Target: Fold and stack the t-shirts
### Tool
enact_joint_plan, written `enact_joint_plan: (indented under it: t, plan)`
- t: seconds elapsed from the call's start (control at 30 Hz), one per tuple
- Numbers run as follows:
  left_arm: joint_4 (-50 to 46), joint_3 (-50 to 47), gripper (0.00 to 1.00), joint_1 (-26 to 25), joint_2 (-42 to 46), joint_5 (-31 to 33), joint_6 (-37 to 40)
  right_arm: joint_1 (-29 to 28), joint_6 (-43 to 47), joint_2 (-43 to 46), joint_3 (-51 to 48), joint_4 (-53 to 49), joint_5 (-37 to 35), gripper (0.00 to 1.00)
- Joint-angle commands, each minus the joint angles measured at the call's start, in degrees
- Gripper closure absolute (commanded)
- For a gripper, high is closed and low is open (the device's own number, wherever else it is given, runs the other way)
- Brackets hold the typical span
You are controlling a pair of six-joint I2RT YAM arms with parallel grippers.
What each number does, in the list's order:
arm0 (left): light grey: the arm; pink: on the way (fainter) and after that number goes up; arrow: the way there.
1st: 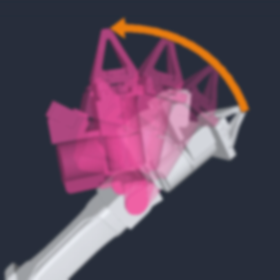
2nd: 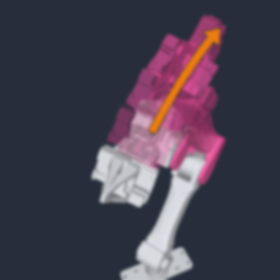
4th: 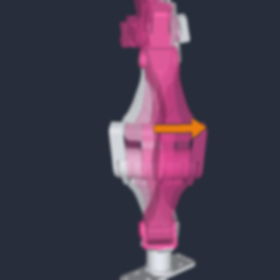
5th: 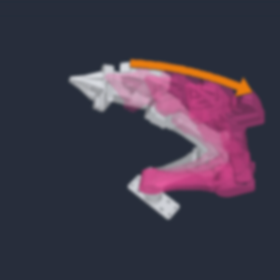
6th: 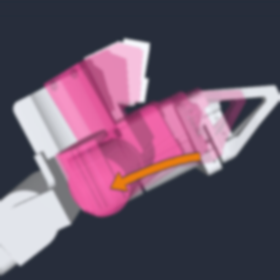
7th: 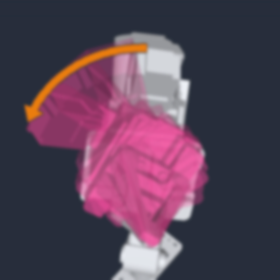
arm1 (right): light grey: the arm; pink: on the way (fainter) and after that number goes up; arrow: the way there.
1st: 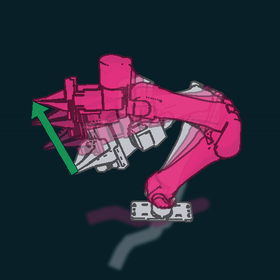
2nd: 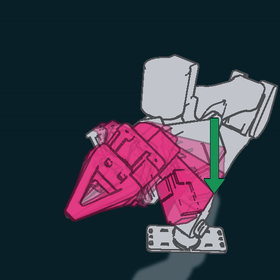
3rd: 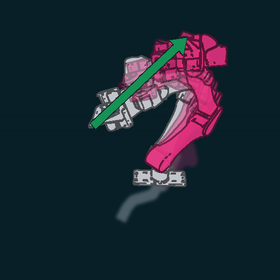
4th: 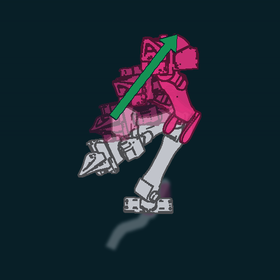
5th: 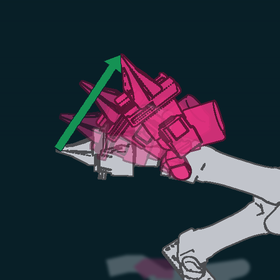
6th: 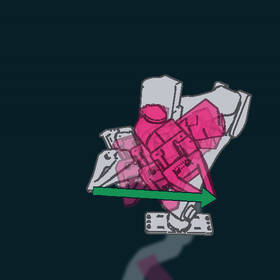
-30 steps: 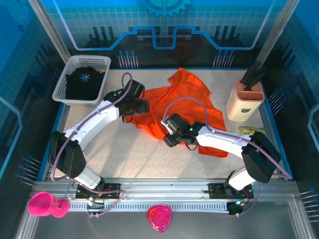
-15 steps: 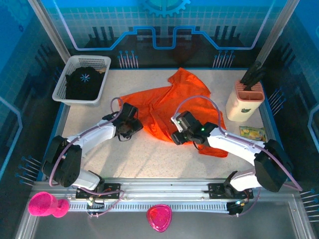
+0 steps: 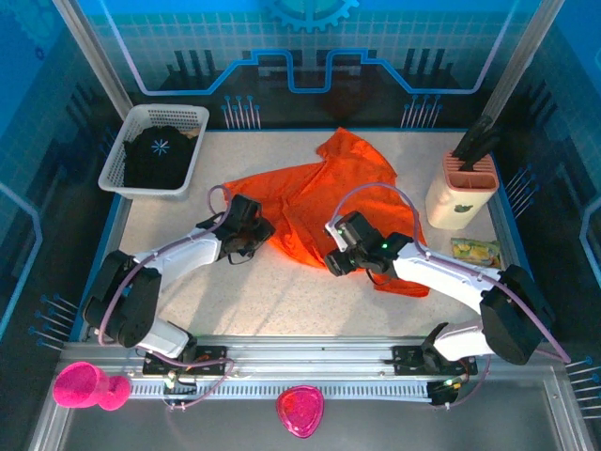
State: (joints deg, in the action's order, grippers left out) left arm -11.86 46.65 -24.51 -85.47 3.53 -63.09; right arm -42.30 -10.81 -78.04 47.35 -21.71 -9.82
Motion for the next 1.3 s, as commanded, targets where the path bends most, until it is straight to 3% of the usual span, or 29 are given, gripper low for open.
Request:
enact_joint_plan:
  t: [0.0,0.3,0.43,0.57,0.97,1.1,1.27]
  plan:
    - [1.05,1.57,0.50,0.47,-1.55,-0.72,-0.20,0.46,-1.15,1.66,-1.34,0.58,0.94,0.41]
    - [0.81,2.72,0.63,0.58,-4.17,-0.51,1.24,0.46,-1.58,1.93,-1.74,0.40,0.97,0.41]
    - [0.11,3.68,0.78,0.69,-4.63,-0.11,2.15,0.51,-1.33,2.23,-1.64,0.17,0.86,0.41]
    - [-1.41,5.42,1.00,0.74,-4.45,-0.08,3.37,0.67,-1.41,1.78,-1.79,0.83,1.33,0.41]
    - [-18.53,13.96,1.00,-0.07,0.78,0.60,11.27,9.13,-11.02,-6.49,0.03,5.20,8.86,0.45]
    - [-18.99,11.76,1.00,-0.94,2.56,2.07,10.22,13.03,-14.08,-12.64,2.42,8.39,13.79,0.57]
    - [-19.20,7.98,1.00,-2.70,5.56,4.97,7.37,16.27,-16.05,-20.99,8.26,9.10,15.38,0.90]
